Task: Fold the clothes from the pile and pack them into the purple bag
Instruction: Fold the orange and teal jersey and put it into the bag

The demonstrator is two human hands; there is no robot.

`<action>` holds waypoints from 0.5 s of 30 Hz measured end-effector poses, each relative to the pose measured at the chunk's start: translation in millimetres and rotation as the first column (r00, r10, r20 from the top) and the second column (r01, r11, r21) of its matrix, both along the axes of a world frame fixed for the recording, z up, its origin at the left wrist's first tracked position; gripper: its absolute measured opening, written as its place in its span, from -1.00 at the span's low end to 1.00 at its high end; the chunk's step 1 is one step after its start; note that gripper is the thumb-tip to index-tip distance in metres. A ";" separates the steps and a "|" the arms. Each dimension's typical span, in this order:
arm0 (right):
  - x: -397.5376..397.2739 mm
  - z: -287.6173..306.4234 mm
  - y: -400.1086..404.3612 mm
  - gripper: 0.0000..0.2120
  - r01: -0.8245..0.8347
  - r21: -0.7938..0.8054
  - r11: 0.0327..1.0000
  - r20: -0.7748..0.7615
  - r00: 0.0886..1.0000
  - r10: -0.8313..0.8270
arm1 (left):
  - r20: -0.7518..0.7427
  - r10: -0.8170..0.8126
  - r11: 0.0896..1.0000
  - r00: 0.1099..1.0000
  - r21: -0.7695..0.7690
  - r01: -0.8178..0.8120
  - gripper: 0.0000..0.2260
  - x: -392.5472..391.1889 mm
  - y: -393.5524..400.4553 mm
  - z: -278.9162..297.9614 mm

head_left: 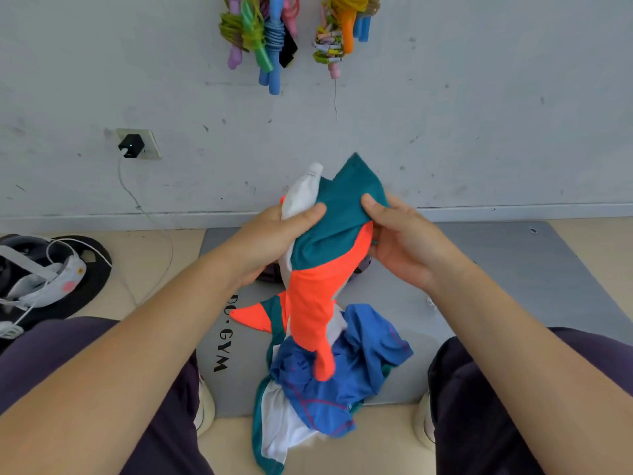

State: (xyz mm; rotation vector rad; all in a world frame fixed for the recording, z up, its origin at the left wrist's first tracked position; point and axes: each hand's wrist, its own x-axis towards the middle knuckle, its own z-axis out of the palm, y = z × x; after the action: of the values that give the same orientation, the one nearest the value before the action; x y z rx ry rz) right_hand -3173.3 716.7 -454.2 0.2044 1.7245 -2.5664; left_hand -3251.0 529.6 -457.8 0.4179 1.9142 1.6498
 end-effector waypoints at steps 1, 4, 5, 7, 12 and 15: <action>0.3 2.9 3.8 -0.62 -0.002 0.010 1.000 -0.031 1.000 0.003 | 0.010 0.085 0.996 0.996 0.006 -0.085 -0.60 -2.6 -0.5 -1.6; 1.4 10.7 13.3 -0.76 -0.002 0.094 0.996 -0.101 0.995 0.011 | 0.052 0.258 0.960 0.965 0.104 -0.262 -0.66 -11.2 -2.2 -1.3; 1.9 13.0 16.5 -0.79 0.018 0.128 0.992 -0.115 0.993 -0.003 | 0.086 0.292 0.940 0.952 0.155 -0.303 -0.68 -13.9 -2.6 -0.3; 2.3 15.4 23.0 -0.81 0.067 0.141 0.988 -0.128 0.991 -0.049 | 0.195 0.306 0.903 0.932 0.250 -0.349 -0.71 -17.4 -2.7 2.1; 2.6 13.5 19.9 -0.78 0.015 -0.060 0.998 -0.119 0.993 -0.022 | 0.395 0.120 0.916 0.911 0.310 -0.255 -0.49 -7.0 1.0 6.2; 2.9 14.7 19.7 -0.72 -0.014 -0.196 0.981 -0.117 0.993 -0.009 | 0.376 0.097 0.951 0.921 0.239 -0.197 -0.40 -0.6 4.1 4.8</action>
State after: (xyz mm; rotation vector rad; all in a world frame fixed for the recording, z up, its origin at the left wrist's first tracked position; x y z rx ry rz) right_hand -3170.4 736.4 -439.5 0.0435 1.4877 -2.7755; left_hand -3251.6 533.7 -453.0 0.0619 1.4826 1.9451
